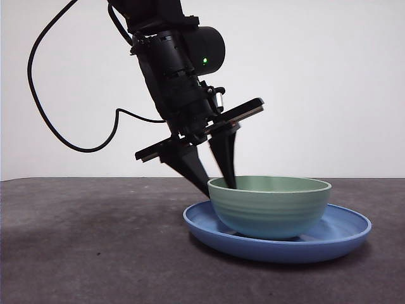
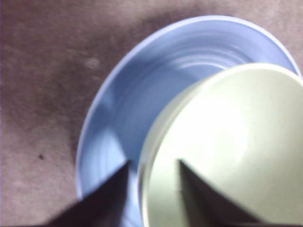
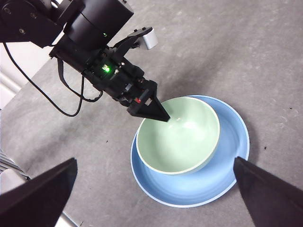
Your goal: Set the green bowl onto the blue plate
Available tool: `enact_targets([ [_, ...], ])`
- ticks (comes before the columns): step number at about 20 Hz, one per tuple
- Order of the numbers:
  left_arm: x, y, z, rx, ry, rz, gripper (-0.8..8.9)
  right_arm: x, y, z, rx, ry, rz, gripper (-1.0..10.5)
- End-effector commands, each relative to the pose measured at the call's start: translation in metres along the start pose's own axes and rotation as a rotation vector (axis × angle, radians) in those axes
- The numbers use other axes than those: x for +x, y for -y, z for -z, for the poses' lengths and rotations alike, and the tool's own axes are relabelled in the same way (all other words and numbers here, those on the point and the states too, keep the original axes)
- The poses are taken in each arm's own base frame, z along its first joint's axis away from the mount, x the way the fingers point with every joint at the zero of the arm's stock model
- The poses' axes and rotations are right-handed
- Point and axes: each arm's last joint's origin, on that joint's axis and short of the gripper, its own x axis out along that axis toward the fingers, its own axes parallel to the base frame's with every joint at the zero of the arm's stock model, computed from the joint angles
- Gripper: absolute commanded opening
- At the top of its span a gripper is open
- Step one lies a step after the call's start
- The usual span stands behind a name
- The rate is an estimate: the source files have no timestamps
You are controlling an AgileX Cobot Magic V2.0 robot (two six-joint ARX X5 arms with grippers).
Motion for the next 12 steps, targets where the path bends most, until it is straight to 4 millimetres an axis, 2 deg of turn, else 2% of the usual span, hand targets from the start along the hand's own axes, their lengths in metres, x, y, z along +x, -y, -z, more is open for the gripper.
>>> enact_targets([
  [1, 0.006, 0.004, -0.003, 0.009, -0.012, 0.003, 3.28, -0.003, -0.003, -0.004, -0.016, 0.012, -0.007, 6.1],
  [4, -0.002, 0.002, -0.004, 0.021, -0.022, -0.041, 3.85, -0.003, -0.003, -0.003, -0.012, 0.006, -0.006, 6.0],
  [6, -0.022, 0.000, -0.005, 0.039, 0.019, -0.116, 4.67, -0.003, -0.003, -0.003, -0.010, 0.004, -0.006, 6.0],
  [7, -0.037, 0.001, -0.004, 0.060, 0.054, -0.157, 5.02, -0.003, -0.003, -0.003, -0.011, 0.004, -0.006, 6.1],
  [9, -0.077, 0.006, 0.001, 0.108, 0.130, -0.185, 5.08, -0.003, -0.003, -0.003, -0.011, 0.005, -0.005, 6.0],
  [12, -0.149, 0.018, 0.020, 0.175, 0.278, -0.147, 5.09, -0.003, -0.003, -0.003, -0.012, 0.005, -0.005, 6.0],
])
